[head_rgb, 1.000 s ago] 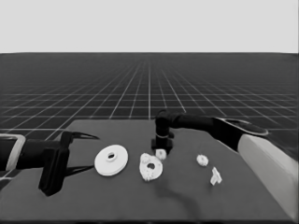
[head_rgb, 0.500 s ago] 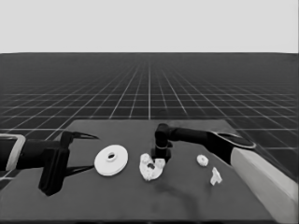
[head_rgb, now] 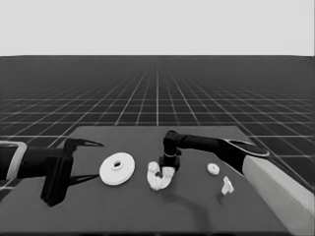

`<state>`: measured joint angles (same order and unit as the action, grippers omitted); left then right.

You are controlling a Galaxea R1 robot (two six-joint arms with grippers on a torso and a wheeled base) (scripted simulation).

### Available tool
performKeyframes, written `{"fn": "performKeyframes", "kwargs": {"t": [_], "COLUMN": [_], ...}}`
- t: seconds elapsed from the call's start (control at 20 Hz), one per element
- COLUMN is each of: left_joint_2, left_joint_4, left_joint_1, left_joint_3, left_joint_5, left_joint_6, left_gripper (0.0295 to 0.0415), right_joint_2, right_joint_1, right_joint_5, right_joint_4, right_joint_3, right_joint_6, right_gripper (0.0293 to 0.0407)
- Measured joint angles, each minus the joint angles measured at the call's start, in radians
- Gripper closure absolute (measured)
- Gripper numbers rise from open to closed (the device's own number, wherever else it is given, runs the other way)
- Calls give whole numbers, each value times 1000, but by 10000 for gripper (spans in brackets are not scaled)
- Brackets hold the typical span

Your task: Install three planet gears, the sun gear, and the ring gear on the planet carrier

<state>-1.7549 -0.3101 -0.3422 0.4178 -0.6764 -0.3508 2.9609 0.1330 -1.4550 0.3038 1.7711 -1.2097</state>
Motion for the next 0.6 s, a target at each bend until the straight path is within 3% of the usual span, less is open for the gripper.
{"fn": "performKeyframes", "kwargs": {"t": [0.1,0.2,0.3,0.6], "left_joint_2": [0,0,0,0], "left_joint_4": [0,0,0,0], "left_joint_1": [0,0,0,0], "left_joint_3": [0,0,0,0], "left_joint_5": [0,0,0,0], "left_joint_6": [0,0,0,0], "left_gripper": [326,326,326,326], "right_joint_2": [0,-27,-32,-33], "right_joint_1": [0,-93,-131,-148], "right_joint_5": [0,-48,-60,-65], "right_joint_4": [0,-83,-117,-134], "right_joint_3": [0,-86,-102,-106], "right_joint_6": [0,-48,-57,-59], "right_gripper": [315,315,315,315]}}
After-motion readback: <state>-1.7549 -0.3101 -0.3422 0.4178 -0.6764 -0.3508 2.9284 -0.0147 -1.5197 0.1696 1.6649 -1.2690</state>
